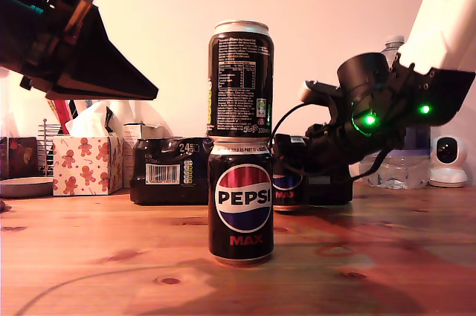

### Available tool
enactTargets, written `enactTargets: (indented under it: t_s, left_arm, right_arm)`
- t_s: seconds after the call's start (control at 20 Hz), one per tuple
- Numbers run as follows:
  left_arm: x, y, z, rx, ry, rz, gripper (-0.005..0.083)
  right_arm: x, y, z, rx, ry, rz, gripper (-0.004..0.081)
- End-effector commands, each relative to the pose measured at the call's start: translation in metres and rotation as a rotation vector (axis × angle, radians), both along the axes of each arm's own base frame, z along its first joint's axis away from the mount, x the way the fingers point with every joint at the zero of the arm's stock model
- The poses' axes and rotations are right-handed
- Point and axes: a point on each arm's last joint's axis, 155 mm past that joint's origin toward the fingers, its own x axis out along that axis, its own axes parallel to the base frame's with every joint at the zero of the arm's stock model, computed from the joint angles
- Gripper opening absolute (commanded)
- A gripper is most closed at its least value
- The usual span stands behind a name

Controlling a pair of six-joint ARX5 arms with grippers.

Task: Stack up the Pepsi cans on top of each other

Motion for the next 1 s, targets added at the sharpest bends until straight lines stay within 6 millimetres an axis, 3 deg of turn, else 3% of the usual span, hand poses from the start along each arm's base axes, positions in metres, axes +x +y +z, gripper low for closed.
enactTargets:
  t_s: [0.0, 0.4, 0.95]
  left_arm:
    - [-0.007, -0.003, -0.009, 0.01, 0.015, -0.025, -0.0024]
    - [-0.016, -0.009, -0.013, 0.019, 0.032, -0.051, -0.0024]
    - [-0.024, -0.01, -0.011, 0.018, 0.024, -0.065, -0.0024]
  right_arm:
    - [0.001, 0.005, 0.054, 0.03, -0.115, 0.012, 0.0193]
    - [-0.004, -0.005, 0.085, 0.005, -0.138, 0.007, 0.0193]
    - [-0.034, -0.028, 0.166, -0.024, -0.193, -0.007, 0.0195]
